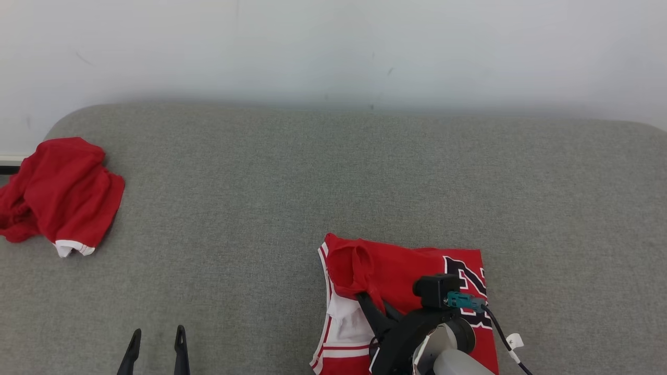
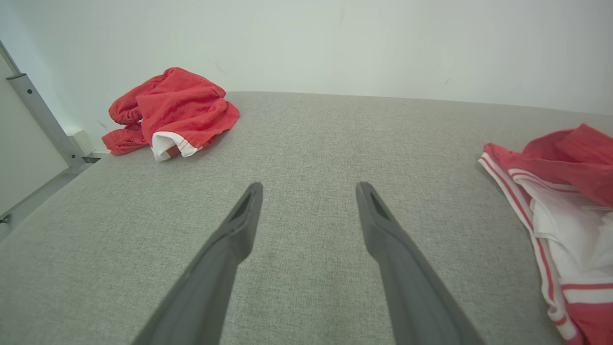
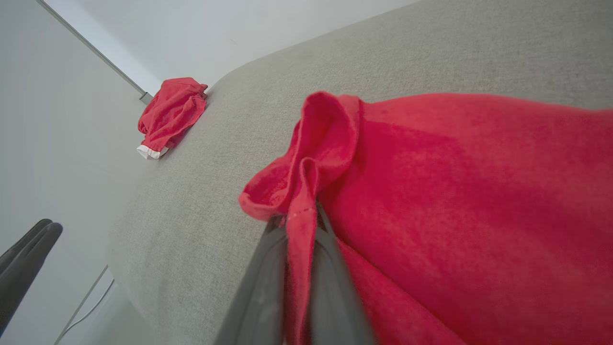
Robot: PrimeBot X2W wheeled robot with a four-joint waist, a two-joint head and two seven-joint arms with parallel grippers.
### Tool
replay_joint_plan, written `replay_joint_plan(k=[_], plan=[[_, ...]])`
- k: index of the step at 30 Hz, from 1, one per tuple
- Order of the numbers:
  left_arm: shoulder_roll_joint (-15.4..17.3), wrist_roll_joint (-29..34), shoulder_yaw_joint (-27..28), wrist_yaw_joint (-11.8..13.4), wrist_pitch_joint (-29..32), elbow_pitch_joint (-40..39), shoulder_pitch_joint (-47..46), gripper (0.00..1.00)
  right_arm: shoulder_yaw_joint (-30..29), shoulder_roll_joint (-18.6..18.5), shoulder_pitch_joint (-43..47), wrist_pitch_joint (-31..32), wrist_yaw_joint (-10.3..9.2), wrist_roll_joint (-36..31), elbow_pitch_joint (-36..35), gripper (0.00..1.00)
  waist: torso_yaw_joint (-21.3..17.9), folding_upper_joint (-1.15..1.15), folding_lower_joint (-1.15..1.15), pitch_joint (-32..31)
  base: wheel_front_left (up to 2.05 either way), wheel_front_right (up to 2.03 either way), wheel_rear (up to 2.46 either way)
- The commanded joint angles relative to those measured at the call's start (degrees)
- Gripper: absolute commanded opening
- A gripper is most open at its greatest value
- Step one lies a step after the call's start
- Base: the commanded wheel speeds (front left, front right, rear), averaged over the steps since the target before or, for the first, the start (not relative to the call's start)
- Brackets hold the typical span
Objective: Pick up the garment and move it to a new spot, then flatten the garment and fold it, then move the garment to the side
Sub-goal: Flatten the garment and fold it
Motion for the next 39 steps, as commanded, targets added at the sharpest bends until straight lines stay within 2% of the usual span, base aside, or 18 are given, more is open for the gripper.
replay_joint_plan(k=[1, 6, 7, 9, 13, 16, 18, 24, 25, 28, 34, 39], plan=[[-0.06, -0.32, -0.06, -0.14, -0.18, 0.13, -0.78, 1.0, 0.72, 0.07, -0.84, -0.77, -0.14, 0.62, 0.44, 0.0, 0.14, 0.0, 0.0, -0.02, 0.0, 0.0, 0.0], [-0.07, -0.44, 0.02, -0.08, -0.18, 0.41, -0.94, 1.0, 4.9, 0.11, -3.12, -4.17, -0.14, 3.66, 3.55, 0.0, -0.02, 0.0, 0.0, -0.03, 0.0, 0.0, 0.0], [-0.07, -0.46, 0.06, -0.17, -0.18, 0.58, -0.92, 1.0, 6.23, 0.13, -3.66, -5.23, -0.14, 4.96, 4.62, 0.2, -0.09, 0.0, 0.0, -0.15, 0.0, 0.0, 0.0], [-0.07, -0.36, 0.02, -0.32, -0.18, 0.78, -0.85, 1.0, 8.05, 0.15, -4.27, -6.03, -0.14, 6.31, 5.07, 1.0, -0.1, 0.0, 0.0, -0.29, 0.0, 0.0, 0.0], [-0.06, -0.11, 0.56, -0.32, -0.18, 0.9, -0.39, 1.0, 8.97, 0.11, -6.25, -7.74, -0.14, 6.69, 5.25, 1.0, -0.45, 0.0, 0.0, -0.64, 0.0, 0.0, 0.0], [-0.07, 0.12, 0.99, -0.4, -0.18, 0.75, 0.43, 1.0, 6.46, 0.02, -7.62, -8.46, -0.14, 3.49, 5.36, 1.0, -0.84, 0.0, 0.0, -1.02, 0.0, 0.0, 0.0], [-0.06, 0.25, 1.26, -0.34, -0.18, 0.49, 0.71, 1.0, 1.32, -1.39, -7.66, -8.44, -0.14, 0.38, 2.57, 1.0, -1.09, 0.0, 0.0, -1.19, 0.0, 0.0, 0.0], [-0.06, 0.47, 1.75, 0.06, -0.18, -0.51, 1.63, 1.0, -15.67, -5.41, -0.18, -8.39, -0.14, -10.7, -8.99, 1.0, -1.73, 0.0, 0.0, -1.49, 0.0, 0.0, 0.0], [-0.06, 0.47, 1.75, 0.06, -0.18, -0.51, 1.63, 1.0, -15.67, -5.41, -0.18, -8.39, -0.14, -10.7, -8.99, 1.0, -1.73, 0.0, 0.0, -1.49, 0.0, 0.0, 0.0], [-0.07, 0.63, 2.1, 0.23, -0.18, -1.0, 1.96, 1.0, -22.43, -6.71, 4.46, -8.4, -0.14, -17.22, -14.13, 1.0, -2.35, 0.0, 0.0, -1.75, 0.0, 0.0, 0.0], [-0.07, 0.98, 2.75, 0.89, -0.18, -2.86, 2.53, 1.0, -34.13, -3.98, 12.52, -8.39, -0.14, -24.42, -22.65, 1.0, -4.24, 0.0, 0.0, -2.11, 0.0, 0.0, 0.0], [-0.07, 0.86, 3.22, 1.42, -0.18, -3.98, 3.2, 1.0, -36.53, -2.29, 18.14, -8.4, -0.14, -28.71, -26.42, 1.0, -6.12, 0.0, 0.0, -2.24, 0.0, 0.0, 0.0]])
